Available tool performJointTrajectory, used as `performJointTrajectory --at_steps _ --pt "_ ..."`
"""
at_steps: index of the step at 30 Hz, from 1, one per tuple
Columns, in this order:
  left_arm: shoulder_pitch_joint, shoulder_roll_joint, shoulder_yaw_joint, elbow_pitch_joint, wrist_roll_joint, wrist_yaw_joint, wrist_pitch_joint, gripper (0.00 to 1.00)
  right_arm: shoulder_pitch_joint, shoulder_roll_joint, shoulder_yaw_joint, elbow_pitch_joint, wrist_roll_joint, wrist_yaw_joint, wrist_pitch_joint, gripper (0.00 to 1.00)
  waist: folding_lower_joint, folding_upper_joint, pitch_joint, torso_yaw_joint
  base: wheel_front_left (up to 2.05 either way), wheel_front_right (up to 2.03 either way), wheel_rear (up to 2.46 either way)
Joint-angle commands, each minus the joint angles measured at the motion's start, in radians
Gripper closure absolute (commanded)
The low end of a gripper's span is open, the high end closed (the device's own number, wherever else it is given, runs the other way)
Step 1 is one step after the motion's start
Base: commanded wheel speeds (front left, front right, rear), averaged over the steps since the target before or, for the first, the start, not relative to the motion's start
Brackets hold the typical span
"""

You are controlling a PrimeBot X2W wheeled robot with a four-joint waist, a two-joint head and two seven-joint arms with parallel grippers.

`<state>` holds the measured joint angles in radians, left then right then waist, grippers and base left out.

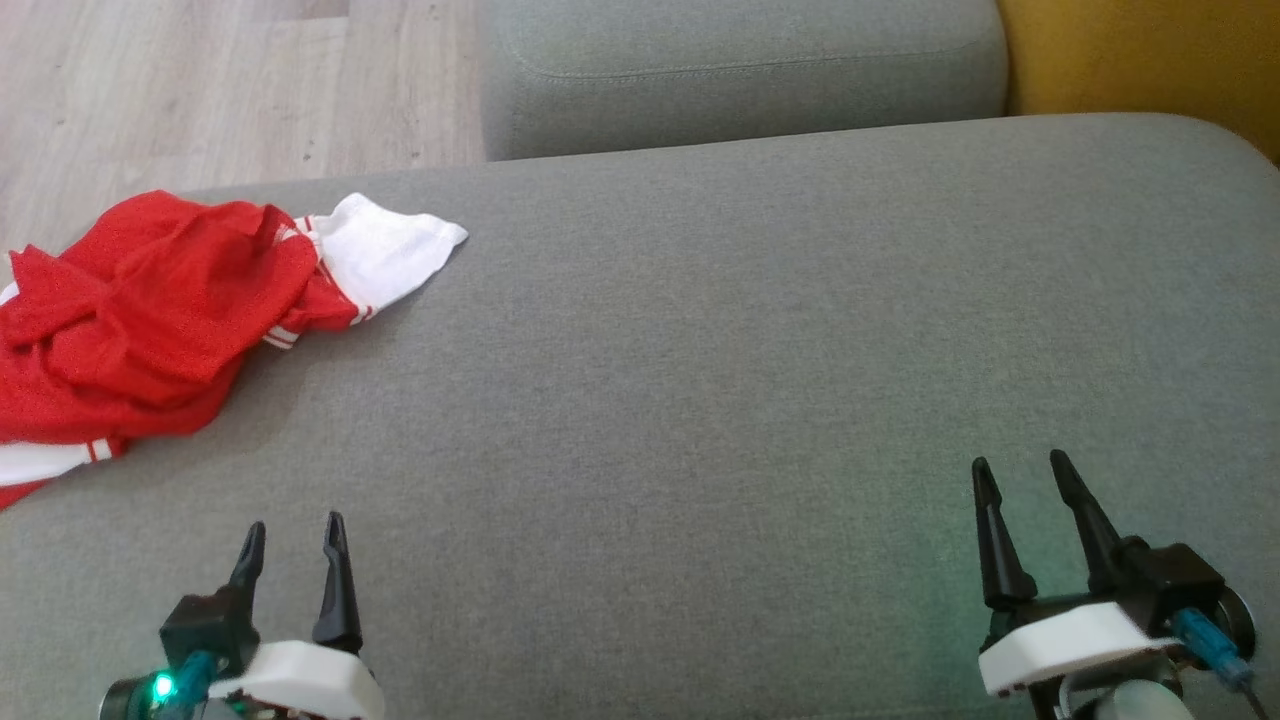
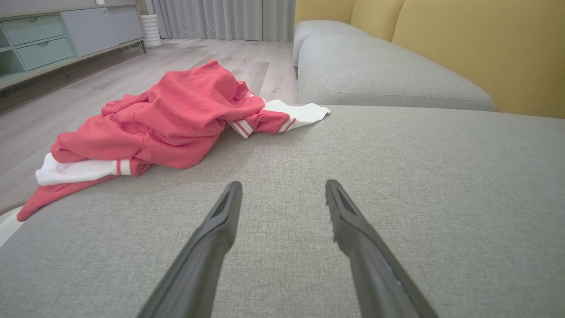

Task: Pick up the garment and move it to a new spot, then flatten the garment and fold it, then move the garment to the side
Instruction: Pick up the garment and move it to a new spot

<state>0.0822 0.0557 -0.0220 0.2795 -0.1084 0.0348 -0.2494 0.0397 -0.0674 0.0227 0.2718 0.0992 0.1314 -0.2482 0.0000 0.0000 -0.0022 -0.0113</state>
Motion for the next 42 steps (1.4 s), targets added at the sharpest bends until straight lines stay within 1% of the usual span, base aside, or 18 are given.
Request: performJointTrajectory --at_steps 1,5,8,16,20,25,29,31,33,34,35,38,42 --pt "-0.032 0.006 0.031 -0.027 0.0 -0.001 -0.012 0.0 -0.023 -0.013 0.022 -0.028 0.007 -0.001 -0.014 0.0 0.0 0.0 0.0 0.007 0.0 0.0 0.0" --pt "-0.044 0.005 0.025 -0.026 0.003 -0.006 -0.012 0.0 -0.01 -0.011 0.017 -0.034 0.01 -0.001 -0.014 0.0 0.0 0.0 -0.001 0.055 0.0 0.0 0.0" --pt "-0.047 0.003 0.023 -0.027 0.003 -0.005 -0.012 0.0 0.004 -0.007 0.021 -0.034 0.016 -0.001 -0.014 0.0 0.0 0.0 -0.007 0.12 0.0 0.0 0.0" --pt "-0.012 0.003 0.037 -0.022 -0.003 -0.001 -0.012 0.0 -0.01 -0.002 0.07 -0.028 0.018 -0.001 -0.014 0.0 0.0 0.0 -0.026 0.33 0.0 0.0 0.0" --pt "0.023 0.003 0.061 -0.034 -0.013 0.011 -0.012 0.0 -0.034 -0.002 0.116 -0.017 0.023 -0.001 -0.014 0.0 0.0 0.0 -0.03 0.384 0.0 0.0 0.0" --pt "0.049 0.0 0.077 -0.066 -0.037 0.022 -0.012 0.0 -0.057 0.0 0.159 -0.01 0.03 -0.001 -0.014 0.0 0.0 0.0 -0.019 0.39 0.0 0.0 0.0" --pt "0.021 -0.001 0.089 -0.095 -0.067 0.021 -0.012 0.0 -0.067 -0.003 0.175 -0.019 0.033 -0.001 -0.014 0.0 0.0 0.0 0.017 0.375 0.0 0.0 0.0" --pt "-0.021 0.0 0.098 -0.113 -0.09 0.013 -0.012 0.0 -0.077 -0.013 0.182 -0.027 0.035 -0.001 -0.014 0.0 0.0 0.0 0.049 0.364 0.0 0.0 0.0" --pt "-0.087 0.012 0.124 -0.119 -0.124 -0.001 -0.012 0.0 -0.095 -0.029 0.185 -0.039 0.035 -0.001 -0.014 0.0 0.0 0.0 0.102 0.35 0.0 0.0 0.0" --pt "-0.17 0.031 0.137 -0.121 -0.143 -0.011 -0.005 0.0 -0.122 -0.049 0.186 -0.053 0.034 -0.001 -0.014 0.0 0.0 0.0 0.166 0.338 0.0 0.0 0.0" --pt "-0.17 0.031 0.137 -0.121 -0.143 -0.011 -0.005 0.0 -0.122 -0.049 0.186 -0.053 0.034 -0.001 -0.014 0.0 0.0 0.0 0.166 0.338 0.0 0.0 0.0" --pt "-0.312 0.067 0.142 -0.114 -0.159 -0.022 0.04 0.0 -0.167 -0.082 0.192 -0.071 0.03 -0.001 -0.014 0.0 0.0 0.0 0.266 0.321 0.0 0.0 0.0" --pt "-0.517 0.088 0.134 -0.078 -0.193 -0.042 0.096 0.0 -0.218 -0.124 0.203 -0.086 0.027 -0.001 -0.014 0.0 0.0 0.0 0.373 0.31 0.0 0.0 0.0"
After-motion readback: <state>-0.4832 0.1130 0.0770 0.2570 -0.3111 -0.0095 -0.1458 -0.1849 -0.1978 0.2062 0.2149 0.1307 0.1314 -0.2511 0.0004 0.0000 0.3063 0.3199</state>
